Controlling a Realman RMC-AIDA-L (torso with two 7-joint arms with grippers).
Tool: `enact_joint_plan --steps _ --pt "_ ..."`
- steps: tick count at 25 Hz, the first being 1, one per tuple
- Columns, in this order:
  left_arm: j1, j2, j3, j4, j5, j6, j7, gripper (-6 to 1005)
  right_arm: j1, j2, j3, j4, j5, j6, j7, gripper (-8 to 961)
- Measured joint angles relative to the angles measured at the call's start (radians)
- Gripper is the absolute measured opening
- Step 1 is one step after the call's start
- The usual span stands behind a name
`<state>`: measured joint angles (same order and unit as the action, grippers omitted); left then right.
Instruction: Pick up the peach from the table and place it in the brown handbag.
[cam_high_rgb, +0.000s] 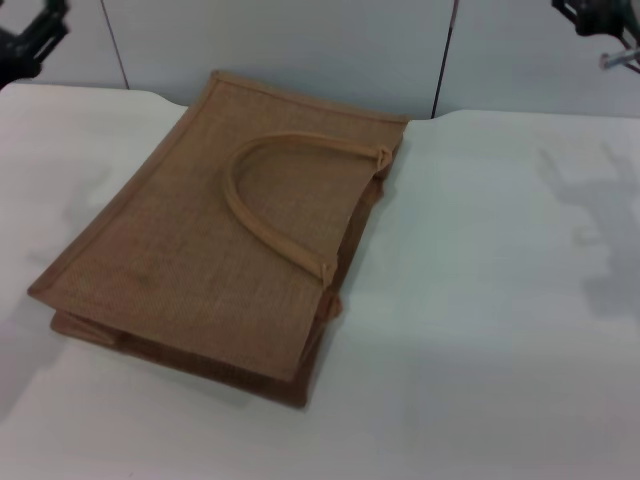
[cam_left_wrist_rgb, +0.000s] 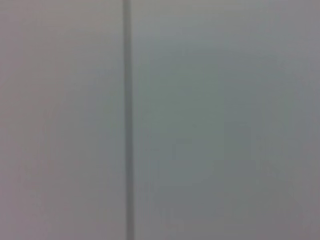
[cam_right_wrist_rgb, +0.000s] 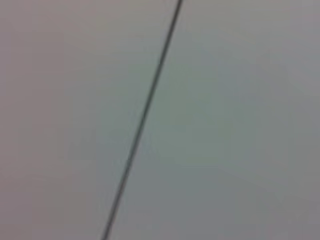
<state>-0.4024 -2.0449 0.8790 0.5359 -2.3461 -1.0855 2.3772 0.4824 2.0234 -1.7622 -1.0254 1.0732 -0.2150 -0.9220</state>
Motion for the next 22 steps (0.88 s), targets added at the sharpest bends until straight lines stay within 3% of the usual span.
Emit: enact_joint_plan --steps 4,11,15,22 --pt "-0.027 0.0 -0.002 -0.197 -0.207 -0.088 0.205 816 0.007 0.0 -0.082 0.103 0.019 -0.177 0.09 815" --pt "-0.118 0.003 -0.005 -0.454 -0.349 -0.132 0.455 815 0.043 0.0 -0.242 0.363 0.003 -0.421 0.335 815" --pt "-0.145 0.006 -0.005 -0.523 -0.358 -0.111 0.461 815 0.063 0.0 -0.309 0.437 -0.002 -0.472 0.433 815" --pt "-0.168 0.006 -0.005 -0.533 -0.359 -0.051 0.453 814 0.148 0.001 -0.325 0.545 -0.062 -0.483 0.444 815"
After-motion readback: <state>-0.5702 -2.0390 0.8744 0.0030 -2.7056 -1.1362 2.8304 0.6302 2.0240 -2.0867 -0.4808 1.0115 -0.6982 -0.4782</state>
